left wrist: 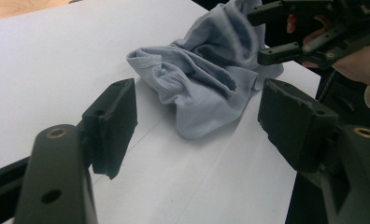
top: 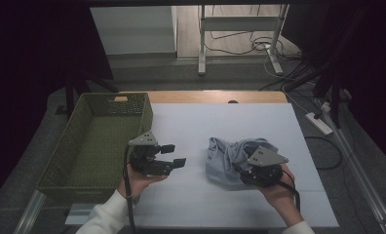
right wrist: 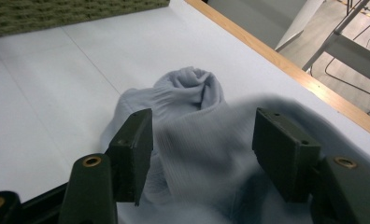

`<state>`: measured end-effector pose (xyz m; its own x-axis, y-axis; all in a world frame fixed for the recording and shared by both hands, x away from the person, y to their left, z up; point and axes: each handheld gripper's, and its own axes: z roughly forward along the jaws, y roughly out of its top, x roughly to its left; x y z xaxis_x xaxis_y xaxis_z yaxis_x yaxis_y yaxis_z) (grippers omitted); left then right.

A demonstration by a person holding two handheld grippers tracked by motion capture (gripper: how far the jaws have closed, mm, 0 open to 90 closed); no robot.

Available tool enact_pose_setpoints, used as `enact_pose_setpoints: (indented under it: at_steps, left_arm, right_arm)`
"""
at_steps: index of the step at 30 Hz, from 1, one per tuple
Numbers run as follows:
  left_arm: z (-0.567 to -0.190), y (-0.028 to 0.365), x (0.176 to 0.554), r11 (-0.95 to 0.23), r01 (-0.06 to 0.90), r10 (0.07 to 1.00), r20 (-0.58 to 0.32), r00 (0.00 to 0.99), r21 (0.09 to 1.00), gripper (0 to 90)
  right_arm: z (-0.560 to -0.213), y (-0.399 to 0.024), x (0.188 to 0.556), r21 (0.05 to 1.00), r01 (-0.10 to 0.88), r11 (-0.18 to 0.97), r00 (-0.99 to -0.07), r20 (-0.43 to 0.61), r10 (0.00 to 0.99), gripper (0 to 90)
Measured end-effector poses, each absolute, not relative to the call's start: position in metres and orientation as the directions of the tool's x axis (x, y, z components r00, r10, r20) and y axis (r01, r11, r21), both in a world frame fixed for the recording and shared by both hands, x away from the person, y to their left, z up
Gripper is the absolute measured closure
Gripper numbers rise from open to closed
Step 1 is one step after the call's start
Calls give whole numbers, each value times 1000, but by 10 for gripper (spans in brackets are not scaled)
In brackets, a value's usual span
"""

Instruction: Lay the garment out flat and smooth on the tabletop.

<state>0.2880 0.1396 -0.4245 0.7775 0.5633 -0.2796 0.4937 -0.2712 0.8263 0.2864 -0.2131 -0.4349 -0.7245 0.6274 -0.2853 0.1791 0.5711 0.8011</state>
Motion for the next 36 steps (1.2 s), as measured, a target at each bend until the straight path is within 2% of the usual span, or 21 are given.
enact_pose_setpoints:
  at_steps: [4, 9, 14, 16, 27, 36]
  left_arm:
    - [-424, 141, 288, -268, 494, 564, -282, 777, 827, 290]
    - [-424, 141, 287, -269, 492, 562, -279, 778, 828, 290]
    - [-426, 137, 288, -279, 494, 559, -278, 781, 824, 290]
    - [-426, 134, 288, -285, 493, 556, -277, 784, 822, 290]
    - [-433, 111, 288, -333, 484, 527, -265, 807, 809, 296]
    - [-444, 68, 299, -400, 469, 483, -254, 838, 787, 302]
  right_arm:
    - [-434, -219, 290, 763, 192, 617, -708, -328, 625, 419]
    - [-452, -250, 300, 753, 302, 584, -672, -266, 691, 436]
    - [-465, -267, 304, 738, 366, 568, -653, -231, 721, 445]
    - [-475, -272, 309, 725, 411, 553, -659, -183, 730, 444]
    - [-476, -277, 308, 747, 414, 521, -653, -155, 741, 441]
    - [-474, -277, 305, 759, 402, 512, -658, -149, 738, 436]
